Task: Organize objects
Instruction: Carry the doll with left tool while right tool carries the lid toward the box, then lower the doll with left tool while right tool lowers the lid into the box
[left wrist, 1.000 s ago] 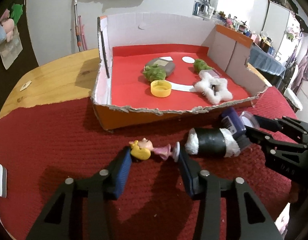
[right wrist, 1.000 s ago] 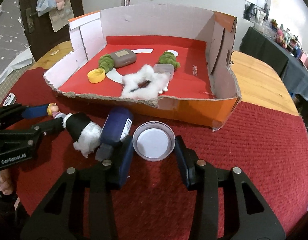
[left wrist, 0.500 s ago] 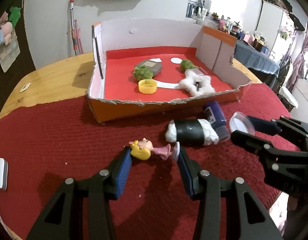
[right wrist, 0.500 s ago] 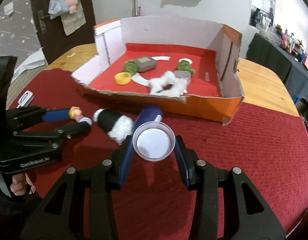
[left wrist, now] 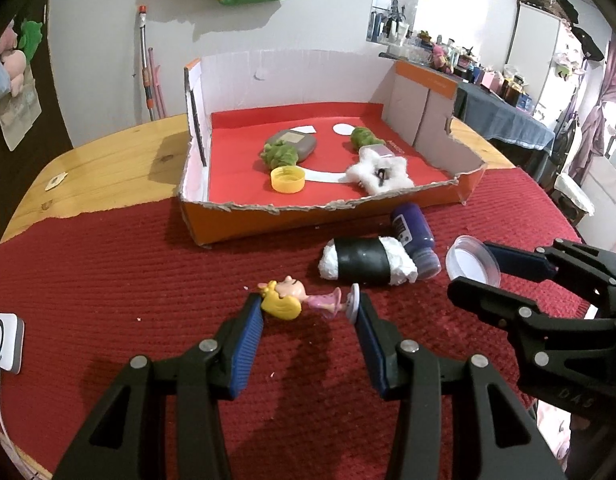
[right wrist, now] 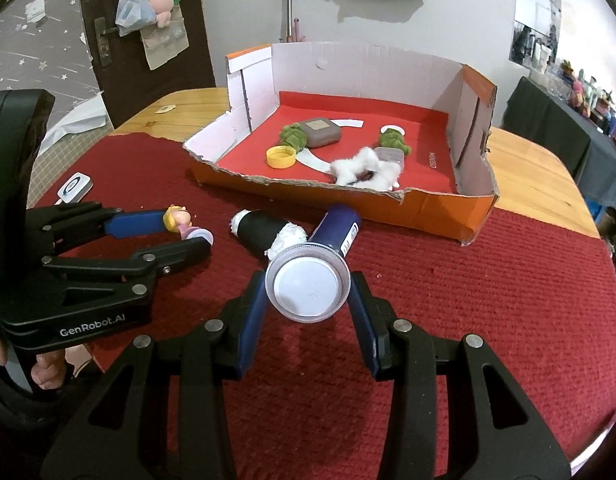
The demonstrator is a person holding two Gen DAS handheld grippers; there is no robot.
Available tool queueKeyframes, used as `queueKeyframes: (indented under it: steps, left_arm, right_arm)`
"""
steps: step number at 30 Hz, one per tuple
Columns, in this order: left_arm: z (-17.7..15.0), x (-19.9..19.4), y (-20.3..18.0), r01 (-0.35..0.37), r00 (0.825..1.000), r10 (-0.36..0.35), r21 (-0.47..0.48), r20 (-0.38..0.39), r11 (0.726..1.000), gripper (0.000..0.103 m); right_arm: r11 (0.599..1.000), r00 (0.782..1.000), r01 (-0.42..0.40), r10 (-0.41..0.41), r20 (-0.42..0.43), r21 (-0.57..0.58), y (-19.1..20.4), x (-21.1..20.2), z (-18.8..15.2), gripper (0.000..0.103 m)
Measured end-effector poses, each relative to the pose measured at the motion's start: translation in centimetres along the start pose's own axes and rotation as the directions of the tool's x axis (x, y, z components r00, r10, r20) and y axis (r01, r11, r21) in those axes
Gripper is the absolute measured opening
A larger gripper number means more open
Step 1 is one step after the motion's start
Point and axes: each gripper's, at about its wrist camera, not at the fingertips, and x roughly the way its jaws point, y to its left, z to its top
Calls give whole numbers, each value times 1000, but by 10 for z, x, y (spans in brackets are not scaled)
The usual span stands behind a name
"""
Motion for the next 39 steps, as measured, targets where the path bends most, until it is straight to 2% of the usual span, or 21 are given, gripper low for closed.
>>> queueKeyframes:
  steps: [7,20,31,39]
  left_arm:
    - [6,-3,-2,9,1000,-9,1,12,1000,48]
    - [50,-2,-1,23,999,-24,8,37,1000,48]
    - [80,23,6,31,999,-30,13,-14,999,48]
    - [89,49,17,50,996,-49,8,-80,999,48]
  right_arm:
    - [1000,1000,-26,26,5,12,-3,-2,4,39]
    - [998,998,-55,55,36,12,-16,-10,38,39]
    - [996,996,-84,83,14,19,-28,6,67,39]
    - [990,990,-134,136,-45,38,-36,35,84,39]
